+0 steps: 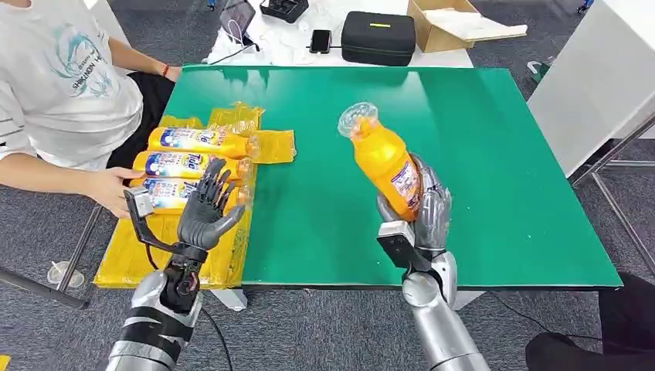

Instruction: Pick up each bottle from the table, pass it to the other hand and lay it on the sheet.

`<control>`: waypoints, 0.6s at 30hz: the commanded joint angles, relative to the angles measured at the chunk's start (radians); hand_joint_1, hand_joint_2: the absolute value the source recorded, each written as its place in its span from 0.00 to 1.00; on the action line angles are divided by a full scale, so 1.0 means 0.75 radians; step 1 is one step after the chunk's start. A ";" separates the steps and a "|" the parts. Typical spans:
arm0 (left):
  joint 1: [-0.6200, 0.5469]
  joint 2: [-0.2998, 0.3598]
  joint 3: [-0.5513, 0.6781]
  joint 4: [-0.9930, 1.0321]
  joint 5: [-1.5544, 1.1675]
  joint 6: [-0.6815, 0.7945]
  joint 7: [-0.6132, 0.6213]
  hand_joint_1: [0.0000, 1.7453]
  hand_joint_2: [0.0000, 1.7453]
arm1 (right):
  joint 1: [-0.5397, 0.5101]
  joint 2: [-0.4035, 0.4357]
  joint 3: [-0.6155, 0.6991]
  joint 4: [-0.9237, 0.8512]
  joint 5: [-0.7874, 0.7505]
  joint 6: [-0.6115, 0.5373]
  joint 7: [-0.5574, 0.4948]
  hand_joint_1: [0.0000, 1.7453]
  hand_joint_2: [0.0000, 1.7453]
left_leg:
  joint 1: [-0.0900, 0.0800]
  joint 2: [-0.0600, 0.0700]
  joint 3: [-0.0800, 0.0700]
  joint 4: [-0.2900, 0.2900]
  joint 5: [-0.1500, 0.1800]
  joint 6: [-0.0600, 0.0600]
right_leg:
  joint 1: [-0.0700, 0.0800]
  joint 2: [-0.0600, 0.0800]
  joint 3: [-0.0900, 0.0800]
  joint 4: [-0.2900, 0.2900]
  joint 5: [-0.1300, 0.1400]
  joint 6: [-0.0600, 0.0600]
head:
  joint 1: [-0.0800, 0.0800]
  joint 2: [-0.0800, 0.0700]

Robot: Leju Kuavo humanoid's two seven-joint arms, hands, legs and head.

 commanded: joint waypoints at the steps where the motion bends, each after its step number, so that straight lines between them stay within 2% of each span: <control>1: -0.018 0.059 -0.118 0.024 0.041 -0.058 0.022 0.00 1.00 | -0.029 0.043 -0.016 0.161 0.003 0.082 -0.016 1.00 1.00 | 0.000 0.002 0.006 0.000 -0.003 0.001 | 0.001 0.000 0.006 -0.001 -0.002 -0.002 | 0.000 0.000; 4: -0.026 0.062 -0.186 0.039 0.045 -0.090 0.016 0.00 1.00 | -0.055 0.106 0.066 0.326 0.021 0.129 -0.070 1.00 1.00 | 0.001 0.004 0.006 -0.001 -0.002 0.001 | 0.001 0.002 0.006 -0.002 -0.001 -0.002 | 0.001 0.000; 6: -0.043 0.056 -0.217 0.069 0.049 -0.099 0.013 0.00 1.00 | -0.084 0.143 0.117 0.423 0.032 0.119 -0.096 1.00 1.00 | 0.001 0.008 0.014 -0.002 -0.005 0.002 | 0.002 0.005 0.013 -0.003 -0.003 -0.003 | 0.001 0.000; 9: -0.075 0.054 -0.281 0.123 0.039 -0.123 0.003 0.00 1.00 | -0.157 0.193 0.198 0.549 0.023 0.121 -0.117 0.99 1.00 | 0.001 0.004 0.004 -0.001 -0.002 0.000 | 0.001 0.003 0.003 -0.001 0.000 -0.002 | 0.001 0.000; 11: -0.085 0.050 -0.312 0.150 0.056 -0.158 0.000 0.00 1.00 | -0.192 0.213 0.229 0.599 0.015 0.120 -0.108 0.97 1.00 | 0.001 0.006 0.009 -0.001 -0.004 0.001 | 0.002 0.003 0.008 -0.001 -0.002 -0.003 | 0.001 0.000; 13: -0.083 0.046 -0.317 0.153 0.056 -0.155 -0.002 0.00 1.00 | -0.198 0.218 0.232 0.603 0.013 0.118 -0.104 0.97 1.00 | 0.001 0.005 0.004 0.000 -0.002 0.000 | 0.001 0.004 0.003 0.000 -0.001 -0.002 | 0.000 0.000; 18: -0.087 0.052 -0.364 0.159 0.061 -0.188 -0.004 0.00 1.00 | -0.239 0.233 0.259 0.691 -0.005 0.142 -0.094 0.96 1.00 | 0.001 0.004 0.006 -0.001 -0.002 0.001 | 0.001 0.001 0.005 -0.001 -0.001 -0.002 | 0.001 0.001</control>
